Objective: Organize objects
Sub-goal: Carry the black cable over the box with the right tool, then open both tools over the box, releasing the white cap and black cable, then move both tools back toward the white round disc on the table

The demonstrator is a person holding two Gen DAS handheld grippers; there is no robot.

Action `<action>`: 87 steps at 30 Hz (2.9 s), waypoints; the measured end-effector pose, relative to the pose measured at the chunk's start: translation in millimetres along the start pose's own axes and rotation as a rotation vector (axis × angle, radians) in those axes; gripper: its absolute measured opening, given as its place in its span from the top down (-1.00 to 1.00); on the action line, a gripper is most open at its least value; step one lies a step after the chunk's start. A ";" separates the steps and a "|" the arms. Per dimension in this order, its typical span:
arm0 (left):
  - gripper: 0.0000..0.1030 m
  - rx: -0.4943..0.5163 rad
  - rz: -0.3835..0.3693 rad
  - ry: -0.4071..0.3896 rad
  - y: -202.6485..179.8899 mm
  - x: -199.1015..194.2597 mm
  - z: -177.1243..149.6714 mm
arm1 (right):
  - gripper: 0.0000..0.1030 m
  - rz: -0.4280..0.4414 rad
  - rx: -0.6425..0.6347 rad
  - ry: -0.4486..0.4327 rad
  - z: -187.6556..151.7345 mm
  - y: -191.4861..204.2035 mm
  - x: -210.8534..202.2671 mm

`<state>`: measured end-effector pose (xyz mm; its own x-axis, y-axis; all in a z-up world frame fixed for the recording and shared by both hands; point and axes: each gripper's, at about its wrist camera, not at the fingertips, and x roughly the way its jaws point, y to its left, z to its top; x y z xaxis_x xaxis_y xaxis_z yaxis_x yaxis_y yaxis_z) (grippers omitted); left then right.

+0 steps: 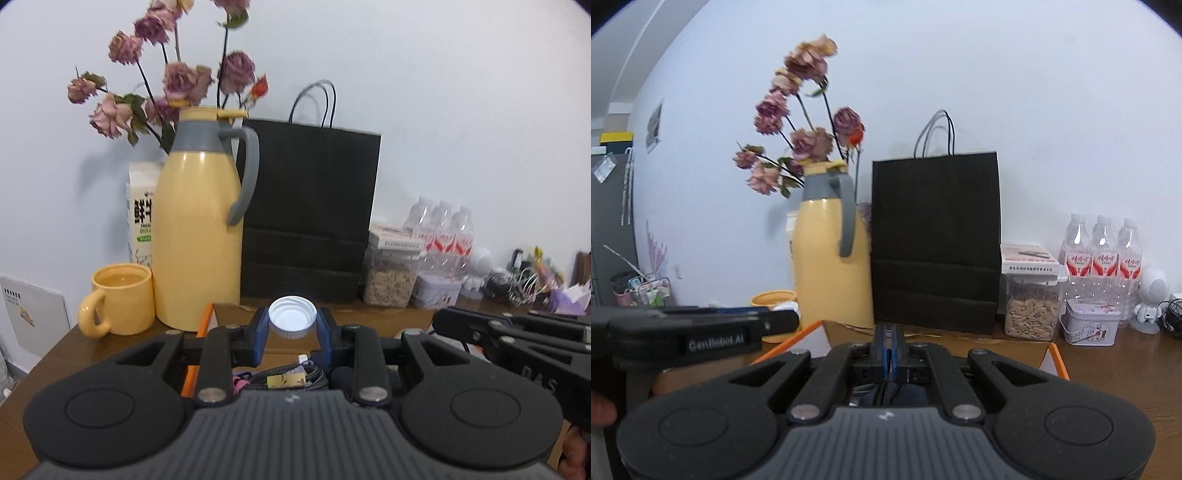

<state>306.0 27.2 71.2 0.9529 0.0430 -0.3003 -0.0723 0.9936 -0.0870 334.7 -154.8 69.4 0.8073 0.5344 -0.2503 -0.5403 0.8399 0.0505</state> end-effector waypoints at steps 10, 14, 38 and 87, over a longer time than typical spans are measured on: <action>-0.11 0.044 0.056 0.017 3.4 15.2 -18.5 | 0.70 -0.055 0.028 0.093 -22.2 -21.6 21.5; -1.00 0.040 0.112 -0.060 6.5 4.1 -18.0 | -0.43 -0.063 0.025 0.108 -29.5 -22.7 19.2; -1.00 0.039 0.105 -0.141 2.9 -22.0 -18.5 | -1.00 -0.090 0.028 0.078 -35.6 -15.8 -6.1; -0.95 -0.010 0.110 0.035 93.0 -100.8 -76.8 | -0.88 0.035 -0.076 0.230 -94.1 66.9 -45.5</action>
<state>180.7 107.2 20.4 0.9283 0.1477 -0.3412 -0.1788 0.9820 -0.0614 239.5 -131.8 -6.8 0.7173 0.5198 -0.4640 -0.5902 0.8072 -0.0080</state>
